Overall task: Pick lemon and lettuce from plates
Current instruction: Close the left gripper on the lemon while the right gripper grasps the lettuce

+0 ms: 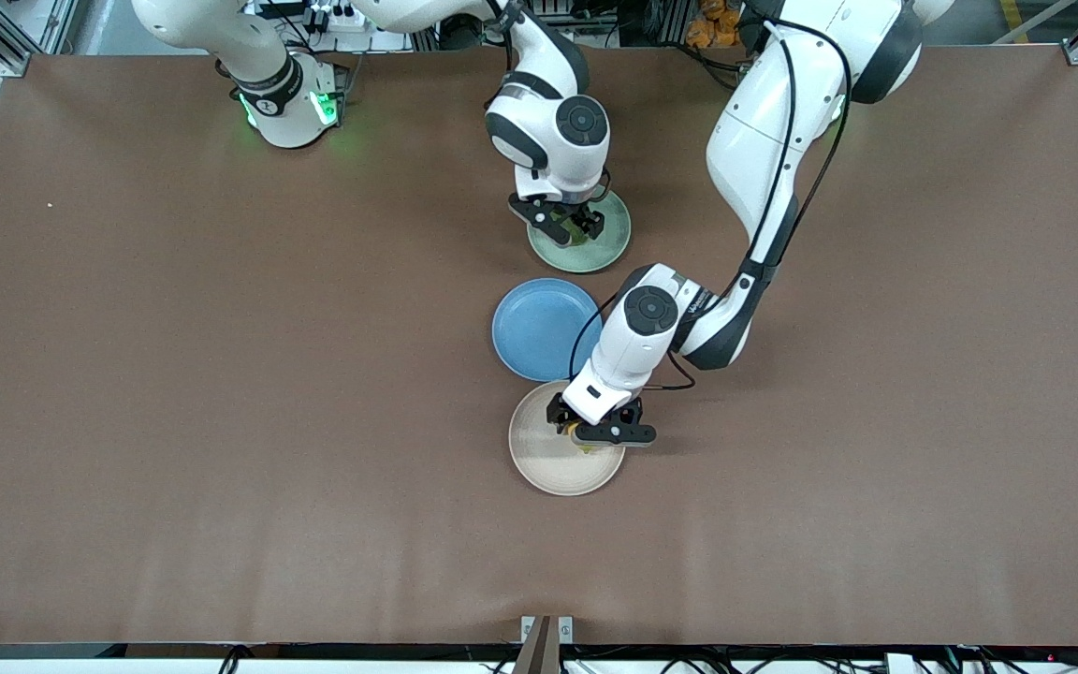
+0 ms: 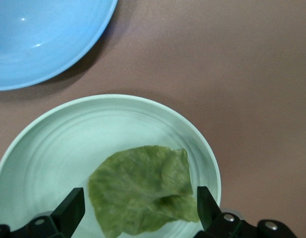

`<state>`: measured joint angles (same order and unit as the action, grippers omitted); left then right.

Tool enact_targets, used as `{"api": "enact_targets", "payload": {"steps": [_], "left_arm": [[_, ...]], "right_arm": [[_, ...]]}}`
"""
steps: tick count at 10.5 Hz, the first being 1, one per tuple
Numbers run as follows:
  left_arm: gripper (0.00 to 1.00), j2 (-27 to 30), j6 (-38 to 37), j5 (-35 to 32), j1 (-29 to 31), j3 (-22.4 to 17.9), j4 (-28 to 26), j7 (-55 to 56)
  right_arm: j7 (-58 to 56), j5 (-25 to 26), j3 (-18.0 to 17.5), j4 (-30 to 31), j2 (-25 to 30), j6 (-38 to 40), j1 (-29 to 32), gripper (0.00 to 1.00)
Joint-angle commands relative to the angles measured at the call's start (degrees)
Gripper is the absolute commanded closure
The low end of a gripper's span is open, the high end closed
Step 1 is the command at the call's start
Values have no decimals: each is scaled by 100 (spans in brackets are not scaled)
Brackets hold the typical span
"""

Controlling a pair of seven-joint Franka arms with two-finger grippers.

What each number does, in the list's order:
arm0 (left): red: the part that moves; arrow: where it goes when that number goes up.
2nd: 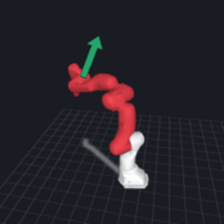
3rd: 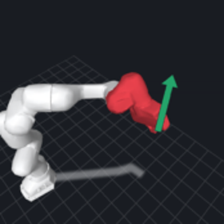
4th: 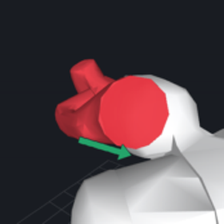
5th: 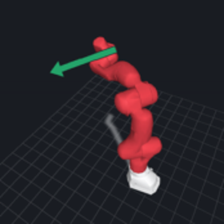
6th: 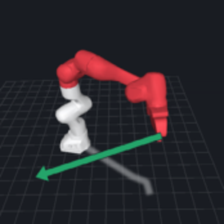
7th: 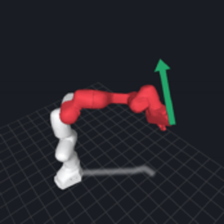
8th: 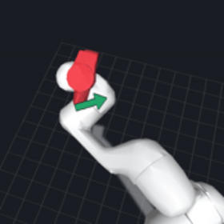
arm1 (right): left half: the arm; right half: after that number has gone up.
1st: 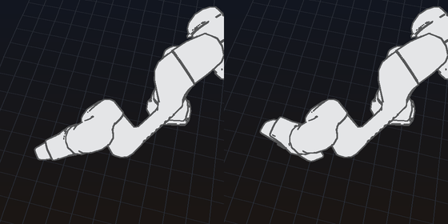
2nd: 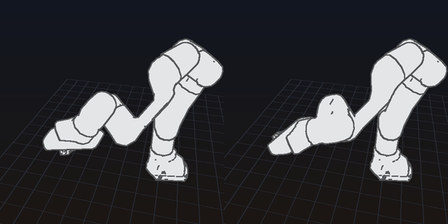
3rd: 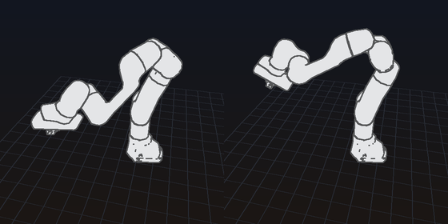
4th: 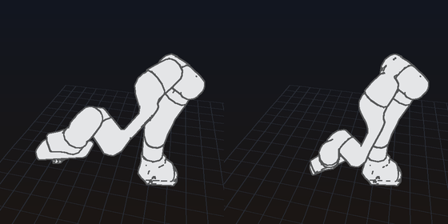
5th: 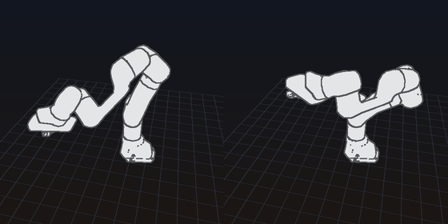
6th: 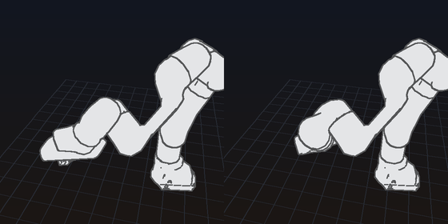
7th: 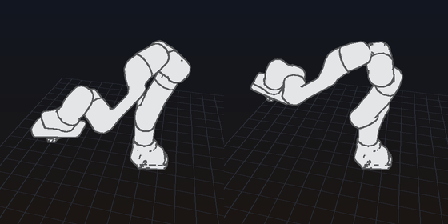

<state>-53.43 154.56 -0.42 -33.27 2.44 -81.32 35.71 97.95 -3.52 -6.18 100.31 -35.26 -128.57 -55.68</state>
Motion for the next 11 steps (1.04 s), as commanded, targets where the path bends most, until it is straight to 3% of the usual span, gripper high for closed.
{"api": "enact_targets", "payload": {"steps": [1,2,5,6,8,11], "left_arm": [[0,-80,74,-90,-92,-121,108,173],[7,-72,74,-81,-101,-121,108,182],[48,-28,66,-81,-66,-112,108,182],[56,16,40,-73,-48,-112,108,182],[61,191,-424,-55,4,-121,125,156],[62,595,-1320,-37,180,-86,125,120]], "right_arm": [[128,-34,38,-12,-8,-54,-57,0],[154,-34,29,-12,-16,-63,-65,0],[260,-43,38,-12,-86,-176,-136,0],[321,-43,38,-12,-130,-221,-171,0],[322,-43,29,-12,-183,-265,-180,0],[339,-43,38,-12,-227,-274,-197,0]]}}
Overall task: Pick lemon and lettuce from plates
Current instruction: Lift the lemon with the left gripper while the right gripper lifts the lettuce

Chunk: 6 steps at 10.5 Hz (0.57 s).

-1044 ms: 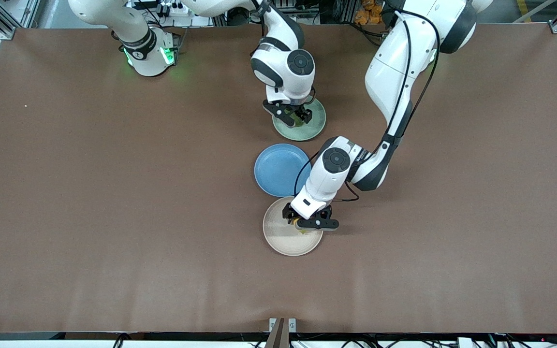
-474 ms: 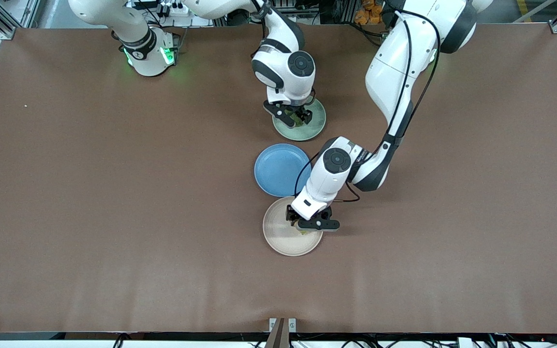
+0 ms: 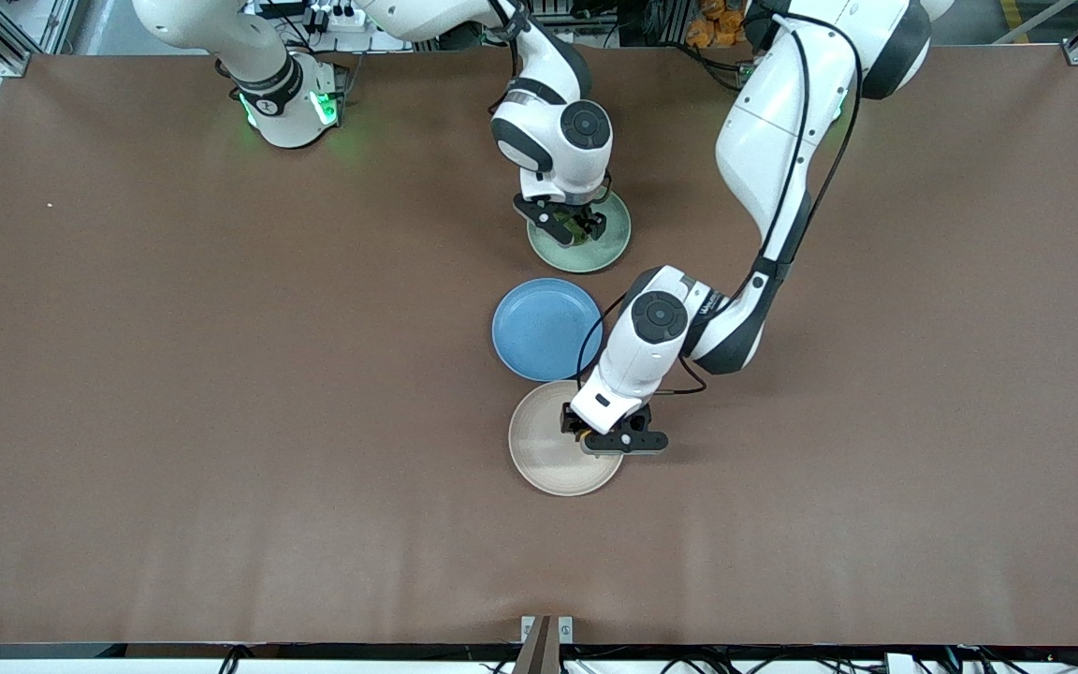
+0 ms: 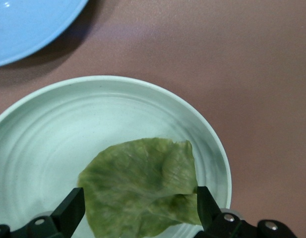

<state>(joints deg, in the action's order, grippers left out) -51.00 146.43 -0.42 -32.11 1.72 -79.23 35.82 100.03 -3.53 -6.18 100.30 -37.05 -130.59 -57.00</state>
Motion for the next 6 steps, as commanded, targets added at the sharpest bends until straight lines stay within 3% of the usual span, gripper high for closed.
{"api": "enact_targets", "payload": {"steps": [1,6], "left_arm": [[62,510,-780,-37,151,4,-84,92],[62,1267,-2080,-37,783,4,-102,-731]], "right_arm": [[131,-43,38,-10,-56,-80,-83,0],[113,10,55,-10,-153,-159,-84,0]]}}
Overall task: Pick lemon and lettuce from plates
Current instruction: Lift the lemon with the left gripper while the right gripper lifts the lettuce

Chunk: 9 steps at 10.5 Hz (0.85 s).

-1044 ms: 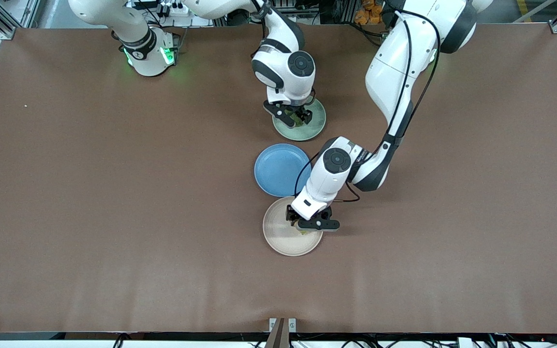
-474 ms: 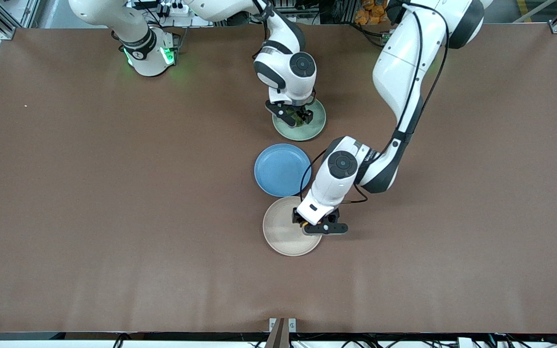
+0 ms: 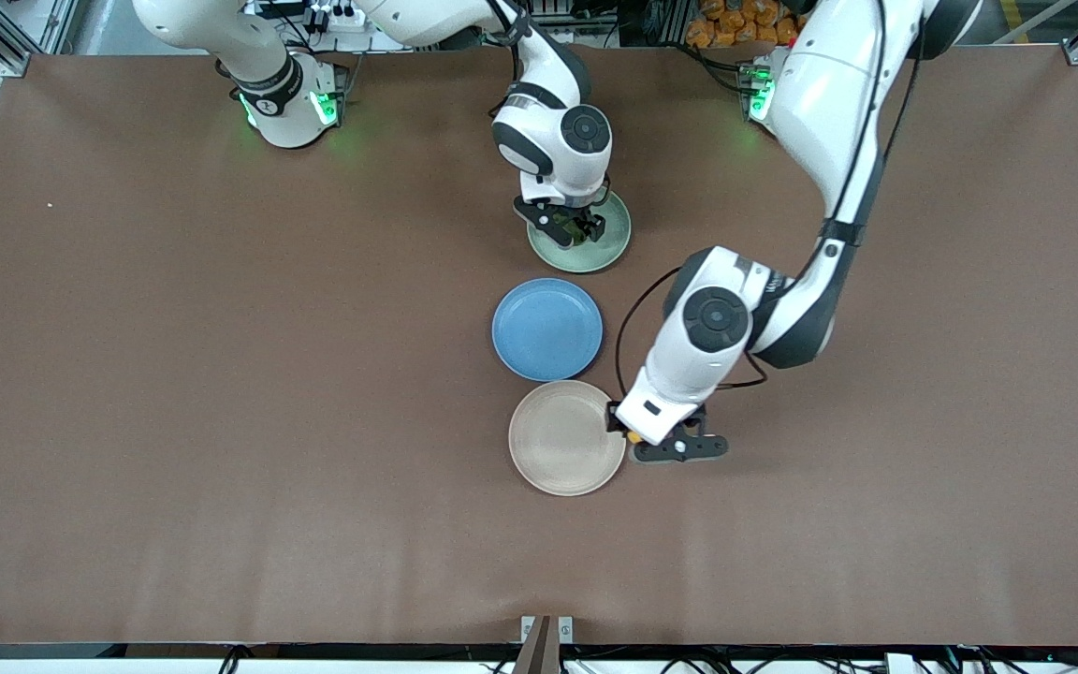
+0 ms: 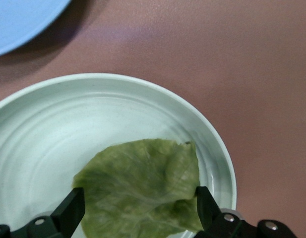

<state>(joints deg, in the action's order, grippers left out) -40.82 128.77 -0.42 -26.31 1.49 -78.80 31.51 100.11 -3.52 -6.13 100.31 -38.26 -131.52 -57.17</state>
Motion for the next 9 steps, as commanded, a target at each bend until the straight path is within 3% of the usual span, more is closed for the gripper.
{"api": "enact_targets", "payload": {"steps": [1,2,3,5,6,9], "left_arm": [[62,354,-543,-37,379,19,-162,-547],[62,434,-754,-28,529,18,-171,-706],[62,487,-957,-37,730,18,-171,-908],[62,505,-1160,-28,1091,18,-223,-1286],[62,452,-1161,-28,1197,18,-258,-1340],[62,294,-1161,-54,1496,10,-320,-1446]], "right_arm": [[106,9,50,-11,-33,-67,-66,0],[106,9,50,-11,-24,-59,-66,0],[106,18,59,-11,-24,-58,-66,8],[106,52,59,-11,-24,-67,-92,85],[106,279,59,-2,-24,-67,-136,100],[123,378,59,-11,2,-94,-145,100]]}}
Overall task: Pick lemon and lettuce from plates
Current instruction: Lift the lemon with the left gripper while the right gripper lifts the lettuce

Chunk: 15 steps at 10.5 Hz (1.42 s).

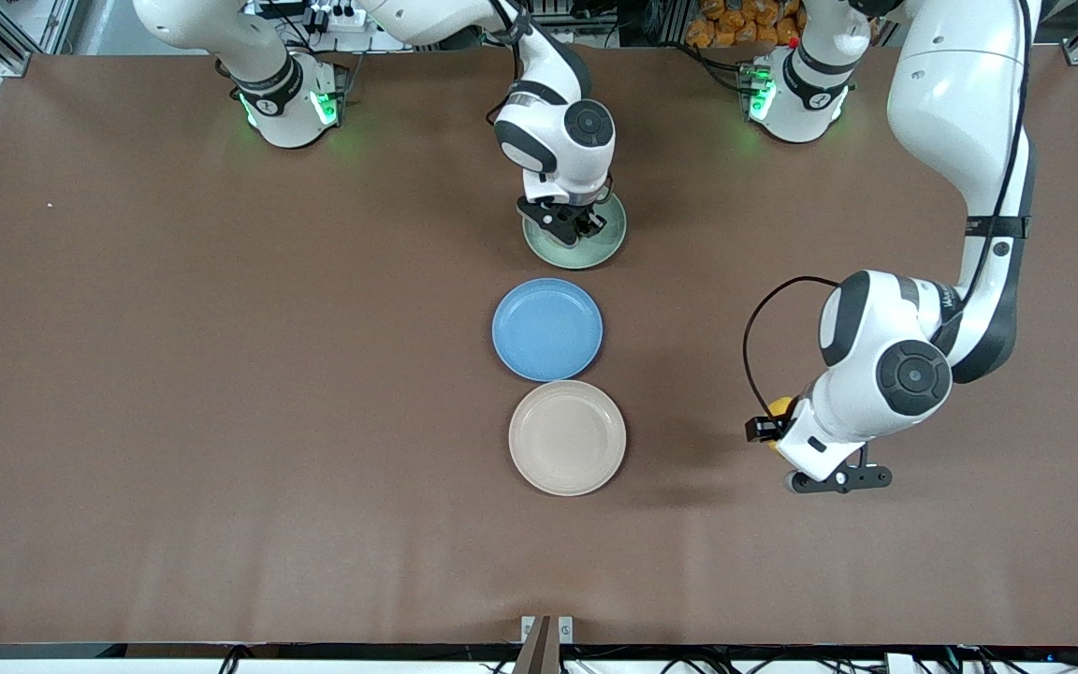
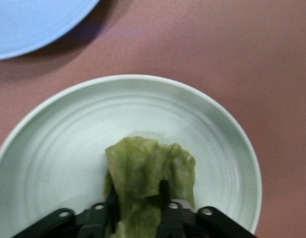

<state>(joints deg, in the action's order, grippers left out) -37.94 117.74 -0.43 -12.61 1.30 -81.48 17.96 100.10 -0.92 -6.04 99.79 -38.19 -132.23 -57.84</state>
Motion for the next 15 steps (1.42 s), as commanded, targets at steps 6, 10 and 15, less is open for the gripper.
{"api": "enact_targets", "payload": {"steps": [6,10,15], "left_arm": [[62,-582,109,-115,364,11,-114,-100],[62,-934,205,-255,408,-7,-114,-100],[0,-961,214,-614,374,-7,-114,-100]], "right_arm": [[107,119,59,-38,320,66,9,100],[-515,110,60,-56,725,119,483,100],[-1937,145,156,-372,883,916,1457,100]]}}
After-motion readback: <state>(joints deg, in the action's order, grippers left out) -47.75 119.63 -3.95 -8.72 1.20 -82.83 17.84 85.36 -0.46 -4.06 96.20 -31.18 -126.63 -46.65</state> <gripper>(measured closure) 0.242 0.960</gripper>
